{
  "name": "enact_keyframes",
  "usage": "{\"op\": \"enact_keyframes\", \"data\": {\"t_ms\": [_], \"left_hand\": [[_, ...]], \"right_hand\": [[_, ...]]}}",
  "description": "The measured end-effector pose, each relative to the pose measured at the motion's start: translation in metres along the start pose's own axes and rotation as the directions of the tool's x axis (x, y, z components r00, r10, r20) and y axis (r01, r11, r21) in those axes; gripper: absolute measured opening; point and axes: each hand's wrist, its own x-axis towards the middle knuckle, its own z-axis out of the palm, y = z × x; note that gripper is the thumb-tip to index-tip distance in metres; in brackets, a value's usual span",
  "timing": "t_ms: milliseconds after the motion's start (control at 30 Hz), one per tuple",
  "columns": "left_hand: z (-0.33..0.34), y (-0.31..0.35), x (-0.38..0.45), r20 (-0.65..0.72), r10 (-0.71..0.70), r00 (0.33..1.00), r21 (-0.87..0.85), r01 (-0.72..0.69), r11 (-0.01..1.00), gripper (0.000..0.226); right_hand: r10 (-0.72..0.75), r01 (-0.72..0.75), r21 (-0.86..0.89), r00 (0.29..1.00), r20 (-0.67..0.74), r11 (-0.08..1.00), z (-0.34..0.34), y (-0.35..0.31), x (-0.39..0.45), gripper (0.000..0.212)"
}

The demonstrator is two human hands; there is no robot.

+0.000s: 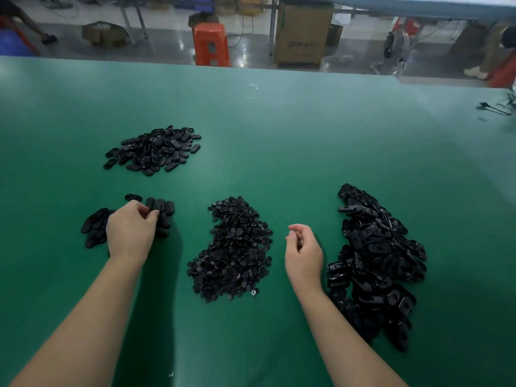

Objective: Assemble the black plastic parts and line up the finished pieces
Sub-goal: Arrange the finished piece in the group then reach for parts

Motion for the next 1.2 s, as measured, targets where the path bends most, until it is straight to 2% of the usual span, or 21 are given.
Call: {"op": "enact_keyframes", "data": {"t_ms": [100, 167, 267, 367, 433, 700, 800, 900, 967, 1000, 1067, 1133, 1200], "left_hand": [[0.002, -0.009, 0.007, 0.008, -0.064, 0.998, 0.02, 0.064, 0.998, 0.024], [0.003, -0.006, 0.006, 0.005, -0.039, 0.999, 0.002, 0.039, 0.999, 0.024], [0.011, 0.011, -0.007, 0.056, 0.113, 0.992, -0.082, -0.109, 0.991, 0.02], [0.026, 0.032, -0.026, 0.193, 0.283, 0.939, -0.138, -0.26, 0.956, 0.015], [0.037, 0.038, -0.037, 0.242, 0.335, 0.911, -0.143, -0.308, 0.941, 0.016], [0.06, 0.033, -0.048, 0.164, 0.301, 0.939, -0.088, -0.29, 0.953, 0.029], [0.062, 0.033, -0.048, 0.149, 0.296, 0.944, -0.092, -0.285, 0.954, 0.03], [0.063, 0.033, -0.049, 0.156, 0.294, 0.943, -0.083, -0.284, 0.955, 0.03], [0.063, 0.033, -0.049, 0.159, 0.295, 0.942, -0.081, -0.286, 0.955, 0.031], [0.063, 0.033, -0.049, 0.155, 0.295, 0.943, -0.081, -0.286, 0.955, 0.031], [0.064, 0.034, -0.049, 0.147, 0.292, 0.945, -0.078, -0.283, 0.956, 0.031], [0.065, 0.035, -0.05, 0.147, 0.286, 0.947, -0.07, -0.279, 0.958, 0.032], [0.065, 0.035, -0.051, 0.148, 0.281, 0.948, -0.063, -0.274, 0.96, 0.031]], "right_hand": [[0.001, -0.001, -0.012, 1.0, 0.001, 1.0, 0.001, -0.001, -0.001, 0.013], [0.0, 0.0, -0.026, 1.0, -0.004, 1.0, 0.001, -0.002, -0.001, 0.013], [0.007, -0.007, -0.036, 1.0, -0.003, 0.999, 0.001, -0.002, -0.001, 0.013], [0.005, -0.005, -0.041, 1.0, 0.002, 0.999, 0.002, -0.003, -0.001, 0.013], [0.004, -0.003, -0.047, 1.0, 0.005, 0.999, 0.001, -0.003, -0.002, 0.015], [0.011, -0.006, -0.093, 0.998, 0.054, 0.996, 0.0, -0.008, -0.004, 0.017], [0.038, -0.017, -0.139, 0.988, 0.149, 0.99, -0.008, -0.014, -0.001, 0.013], [0.096, -0.066, -0.11, 0.95, 0.296, 0.992, -0.029, -0.025, 0.008, 0.013], [0.037, 0.029, -0.208, 0.952, 0.304, 0.978, -0.055, -0.032, 0.019, 0.011], [-0.01, 0.104, -0.32, 0.959, 0.284, 0.942, -0.069, -0.034, 0.027, 0.011], [-0.068, 0.208, -0.58, 0.965, 0.253, 0.787, -0.1, -0.038, 0.046, 0.02], [0.008, 0.193, -0.761, 0.968, 0.252, 0.62, -0.126, -0.041, 0.062, 0.033], [0.13, 0.173, -0.867, 0.957, 0.261, 0.468, -0.138, -0.04, 0.072, 0.044]]}}
